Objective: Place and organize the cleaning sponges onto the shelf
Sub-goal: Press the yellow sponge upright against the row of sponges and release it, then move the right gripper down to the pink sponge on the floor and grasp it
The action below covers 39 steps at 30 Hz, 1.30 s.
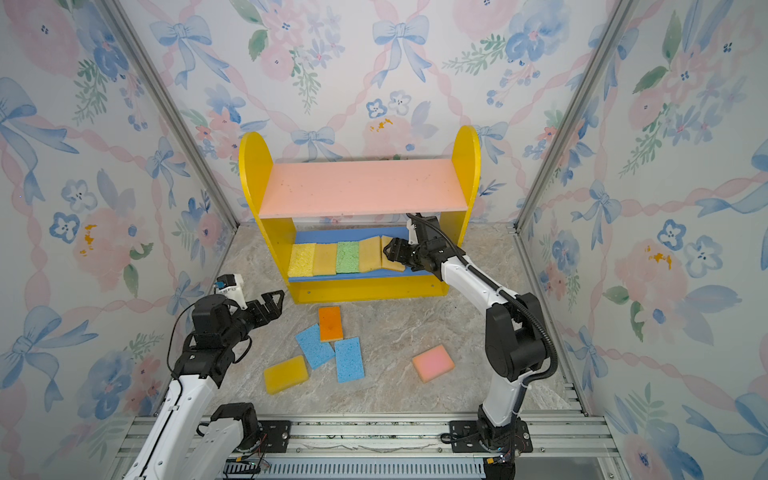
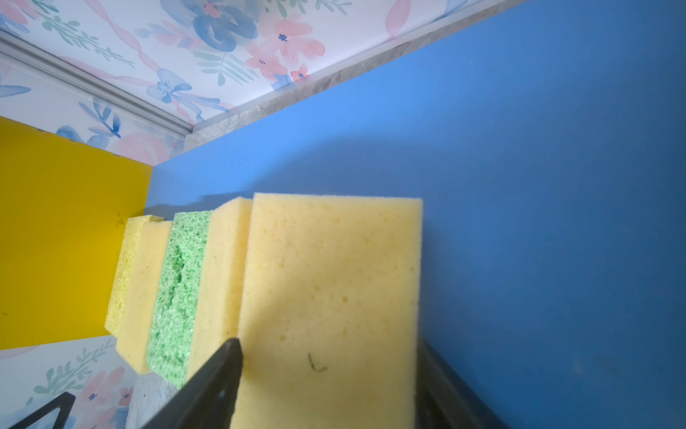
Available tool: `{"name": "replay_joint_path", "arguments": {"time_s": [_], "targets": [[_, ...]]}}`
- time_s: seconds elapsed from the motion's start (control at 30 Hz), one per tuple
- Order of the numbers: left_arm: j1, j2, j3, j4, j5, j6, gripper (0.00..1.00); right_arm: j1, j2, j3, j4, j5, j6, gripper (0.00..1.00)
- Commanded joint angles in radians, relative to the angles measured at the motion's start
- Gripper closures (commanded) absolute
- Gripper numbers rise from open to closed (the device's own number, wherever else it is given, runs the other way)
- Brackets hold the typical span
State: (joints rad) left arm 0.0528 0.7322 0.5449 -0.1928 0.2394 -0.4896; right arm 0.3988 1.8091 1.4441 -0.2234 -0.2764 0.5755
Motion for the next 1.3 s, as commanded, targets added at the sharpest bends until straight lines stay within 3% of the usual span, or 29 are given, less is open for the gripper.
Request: {"name": "replay_joint_path", "arguments": {"time_s": [0.0, 0.67, 1.0, 1.13, 1.27], "targets": [[-0.005, 0.001, -0.016, 0.003, -0.003, 0.018, 0.02, -0.005, -0.006, 0.019, -0.078, 0.049, -0.014, 0.26], [-0.005, 0.005, -0.016, 0.004, 0.002, 0.016, 0.02, 0.013, -0.072, 0.033, -0.155, 0.121, -0.089, 0.24], [-0.017, 0.005, -0.017, 0.014, 0.040, 0.024, 0.02, 0.089, -0.269, -0.027, -0.240, 0.247, -0.162, 0.16], [-0.044, 0.002, -0.019, 0.012, 0.036, 0.025, 0.02, 0.156, -0.372, -0.114, -0.308, 0.327, -0.126, 0.14], [-0.084, -0.001, -0.019, 0.027, 0.088, 0.034, 0.02, 0.258, -0.522, -0.250, -0.456, 0.502, -0.004, 0.08]]}}
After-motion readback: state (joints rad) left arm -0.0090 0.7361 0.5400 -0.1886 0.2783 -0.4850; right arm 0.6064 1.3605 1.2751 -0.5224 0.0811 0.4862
